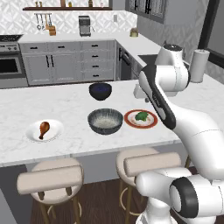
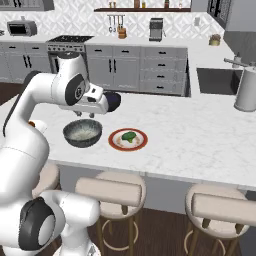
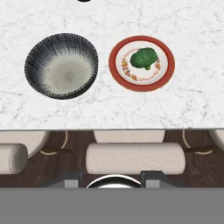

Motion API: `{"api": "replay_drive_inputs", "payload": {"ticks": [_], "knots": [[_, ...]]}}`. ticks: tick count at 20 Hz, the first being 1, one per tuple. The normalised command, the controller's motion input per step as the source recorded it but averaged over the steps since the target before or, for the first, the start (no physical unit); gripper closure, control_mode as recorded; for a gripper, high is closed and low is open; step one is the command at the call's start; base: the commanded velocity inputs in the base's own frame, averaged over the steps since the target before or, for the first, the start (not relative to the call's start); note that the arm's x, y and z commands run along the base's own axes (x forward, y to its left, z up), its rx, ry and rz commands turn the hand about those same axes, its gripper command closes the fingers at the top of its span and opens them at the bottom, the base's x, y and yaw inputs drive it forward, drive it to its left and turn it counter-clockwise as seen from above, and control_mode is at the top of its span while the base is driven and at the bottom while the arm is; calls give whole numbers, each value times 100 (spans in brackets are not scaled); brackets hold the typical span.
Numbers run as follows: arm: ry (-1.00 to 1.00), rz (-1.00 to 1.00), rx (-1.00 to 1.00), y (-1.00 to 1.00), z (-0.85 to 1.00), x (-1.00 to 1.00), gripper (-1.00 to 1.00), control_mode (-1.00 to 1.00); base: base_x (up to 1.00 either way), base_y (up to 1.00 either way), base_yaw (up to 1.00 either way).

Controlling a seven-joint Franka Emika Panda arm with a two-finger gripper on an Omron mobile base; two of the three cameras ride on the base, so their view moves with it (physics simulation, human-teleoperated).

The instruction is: Pick the chicken drumstick and broccoli from their plates and place them in the bowl. Then put the bowl in the fridge.

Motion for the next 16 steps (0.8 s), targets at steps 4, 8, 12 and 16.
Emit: {"api": "replay_drive_inputs", "payload": {"ticks": [4, 8, 12, 16], "knots": [[0, 0, 0, 0, 0, 0, -100, 100, 0, 0, 0], [0, 0, 0, 0, 0, 0, -100, 100, 9, 12, 0], [0, 0, 0, 0, 0, 0, -100, 100, 18, 61, -1], [0, 0, 0, 0, 0, 0, -100, 100, 5, 69, 0]]}}
